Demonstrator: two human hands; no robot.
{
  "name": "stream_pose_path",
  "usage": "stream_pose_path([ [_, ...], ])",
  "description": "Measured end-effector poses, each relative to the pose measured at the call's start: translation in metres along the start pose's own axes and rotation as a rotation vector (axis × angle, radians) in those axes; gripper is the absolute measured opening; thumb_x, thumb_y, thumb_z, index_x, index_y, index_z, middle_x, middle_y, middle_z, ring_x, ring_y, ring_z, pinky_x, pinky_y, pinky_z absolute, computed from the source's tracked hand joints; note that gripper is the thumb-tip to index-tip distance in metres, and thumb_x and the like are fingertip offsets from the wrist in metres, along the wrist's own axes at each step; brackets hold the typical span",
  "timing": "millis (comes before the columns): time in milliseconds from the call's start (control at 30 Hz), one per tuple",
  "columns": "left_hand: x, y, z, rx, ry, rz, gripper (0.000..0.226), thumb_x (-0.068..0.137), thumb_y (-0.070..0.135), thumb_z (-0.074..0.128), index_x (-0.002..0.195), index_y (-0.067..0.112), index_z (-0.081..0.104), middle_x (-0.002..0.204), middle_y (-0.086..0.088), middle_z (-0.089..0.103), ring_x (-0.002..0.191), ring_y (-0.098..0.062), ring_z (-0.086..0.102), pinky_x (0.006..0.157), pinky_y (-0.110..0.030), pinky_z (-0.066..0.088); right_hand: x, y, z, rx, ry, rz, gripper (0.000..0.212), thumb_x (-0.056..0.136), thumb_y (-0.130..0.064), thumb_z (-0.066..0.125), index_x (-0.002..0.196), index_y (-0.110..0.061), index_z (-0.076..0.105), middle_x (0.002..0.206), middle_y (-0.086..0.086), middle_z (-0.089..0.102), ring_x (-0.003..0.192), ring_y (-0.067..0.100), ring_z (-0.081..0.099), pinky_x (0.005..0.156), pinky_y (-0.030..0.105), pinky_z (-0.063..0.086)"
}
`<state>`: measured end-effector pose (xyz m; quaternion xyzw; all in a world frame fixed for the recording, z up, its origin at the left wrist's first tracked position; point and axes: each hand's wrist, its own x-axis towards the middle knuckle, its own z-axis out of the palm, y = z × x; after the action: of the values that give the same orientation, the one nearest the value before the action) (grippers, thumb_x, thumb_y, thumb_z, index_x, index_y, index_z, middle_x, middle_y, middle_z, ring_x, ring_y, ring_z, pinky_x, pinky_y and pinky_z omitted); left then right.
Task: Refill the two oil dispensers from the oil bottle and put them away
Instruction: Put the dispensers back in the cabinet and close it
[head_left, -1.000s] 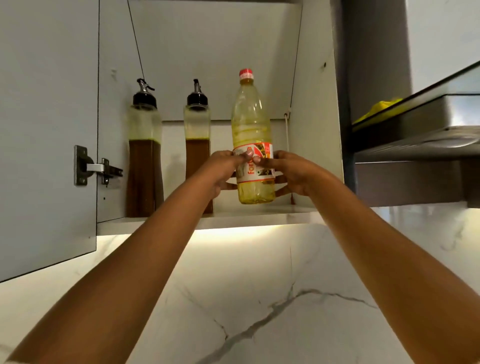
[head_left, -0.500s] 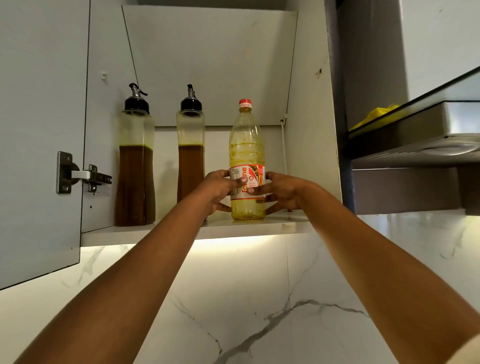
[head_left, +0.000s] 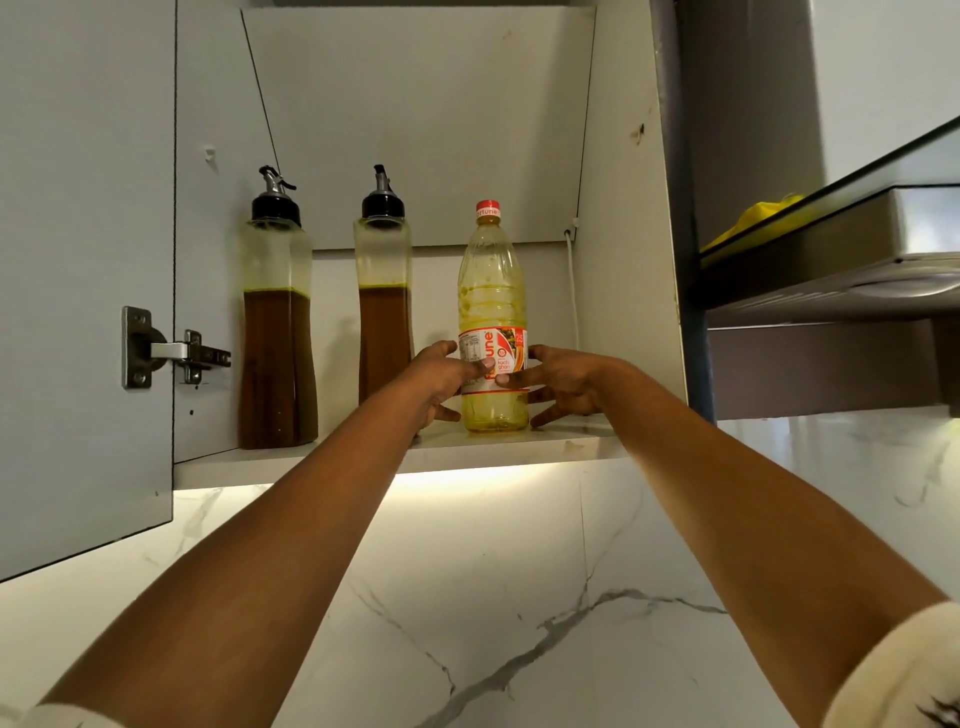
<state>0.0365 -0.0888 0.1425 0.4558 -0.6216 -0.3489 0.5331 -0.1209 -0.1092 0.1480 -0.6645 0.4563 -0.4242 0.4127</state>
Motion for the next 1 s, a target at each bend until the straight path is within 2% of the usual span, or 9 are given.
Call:
stream_pose_path([
  [100, -0.017, 0.001, -0.003, 0.076, 0.031, -0.021, 0.070, 0.090, 0.019, 0.066, 0.148, 0.014, 0.027, 0.148, -0.014, 0.041, 0.130, -0.035, 0.045, 0.100, -0.051, 0.043, -0.011, 0.002, -0.001, 0.001, 0.068, 0.005, 0.090, 0.079, -0.017, 0.073, 0.148, -0.022, 0.017, 0.148, 0.011, 0.033, 0.135, 0.033, 0.033, 0.104, 0.057, 0.036],
  [233, -0.066, 0.006, -0.012, 0.244, 0.093, 0.130, 0.043, 0.091, 0.026, 0.064, 0.132, 0.016, 0.053, 0.131, -0.006, 0.056, 0.114, -0.026, 0.056, 0.078, -0.033, 0.047, -0.046, 0.000, 0.011, -0.081, 0.243, -0.113, 0.091, 0.075, -0.025, 0.076, 0.147, -0.020, 0.021, 0.149, 0.011, 0.035, 0.134, 0.031, 0.036, 0.103, 0.049, 0.037],
  [367, -0.136, 0.018, -0.027, 0.263, 0.208, 0.357, 0.028, 0.093, 0.026, 0.061, 0.120, 0.018, 0.063, 0.118, -0.001, 0.065, 0.105, -0.017, 0.060, 0.081, -0.027, 0.046, -0.100, -0.014, 0.045, -0.052, 0.359, -0.400, 0.075, 0.079, -0.023, 0.073, 0.141, -0.017, 0.033, 0.133, 0.008, 0.053, 0.109, 0.018, 0.054, 0.088, 0.033, 0.044],
  [500, -0.228, 0.038, -0.067, 0.334, 0.437, 0.593, 0.023, 0.094, 0.029, 0.058, 0.116, 0.023, 0.064, 0.104, 0.014, 0.063, 0.092, 0.002, 0.058, 0.073, -0.009, 0.042, -0.169, -0.037, 0.099, -0.090, 0.378, -0.604, 0.054, 0.081, -0.029, 0.072, 0.130, -0.021, 0.048, 0.123, 0.000, 0.059, 0.114, 0.016, 0.054, 0.095, 0.036, 0.047],
  [633, -0.334, 0.060, -0.105, 0.393, 0.666, 0.789, 0.021, 0.093, 0.030, 0.058, 0.111, 0.023, 0.066, 0.098, 0.016, 0.064, 0.085, 0.009, 0.058, 0.073, 0.003, 0.043, -0.248, -0.069, 0.162, -0.050, 0.338, -0.825, 0.035, 0.084, -0.027, 0.068, 0.117, -0.021, 0.059, 0.115, -0.011, 0.061, 0.109, 0.002, 0.052, 0.084, 0.014, 0.042],
  [733, -0.406, 0.077, -0.133, 0.454, 0.820, 0.957, 0.020, 0.094, 0.027, 0.059, 0.107, 0.016, 0.069, 0.100, 0.009, 0.068, 0.091, -0.002, 0.063, 0.077, -0.002, 0.046, -0.294, -0.100, 0.214, -0.075, 0.277, -0.958, 0.024, 0.085, -0.031, 0.066, 0.109, -0.027, 0.061, 0.110, -0.016, 0.061, 0.104, -0.002, 0.054, 0.081, 0.006, 0.039],
  [800, -0.446, 0.092, -0.153, 0.484, 0.929, 1.075, 0.019, 0.094, 0.026, 0.055, 0.104, 0.017, 0.068, 0.100, 0.009, 0.068, 0.095, -0.003, 0.063, 0.078, -0.009, 0.049, -0.320, -0.121, 0.245, -0.121, 0.267, -1.073, 0.021, 0.087, -0.033, 0.064, 0.108, -0.028, 0.062, 0.110, -0.017, 0.060, 0.103, -0.002, 0.053, 0.084, 0.009, 0.038],
  [900, -0.491, 0.099, -0.187, 0.603, 1.126, 1.225, 0.020, 0.099, 0.025, 0.050, 0.110, 0.017, 0.064, 0.110, 0.002, 0.065, 0.108, -0.015, 0.060, 0.092, -0.033, 0.051, -0.352, -0.148, 0.281, -0.169, 0.297, -1.284, 0.019, 0.090, -0.031, 0.060, 0.107, -0.023, 0.064, 0.107, -0.011, 0.061, 0.103, 0.001, 0.049, 0.084, 0.013, 0.039],
  [1000, -0.521, 0.098, -0.223, 0.863, 1.374, 1.106, 0.036, 0.097, 0.035, 0.054, 0.128, 0.018, 0.053, 0.133, -0.012, 0.054, 0.127, -0.029, 0.048, 0.105, -0.052, 0.039, -0.377, -0.171, 0.317, -0.130, 0.305, -1.443, 0.020, 0.089, -0.028, 0.059, 0.106, -0.020, 0.065, 0.107, -0.004, 0.063, 0.105, 0.012, 0.052, 0.085, 0.030, 0.045],
])
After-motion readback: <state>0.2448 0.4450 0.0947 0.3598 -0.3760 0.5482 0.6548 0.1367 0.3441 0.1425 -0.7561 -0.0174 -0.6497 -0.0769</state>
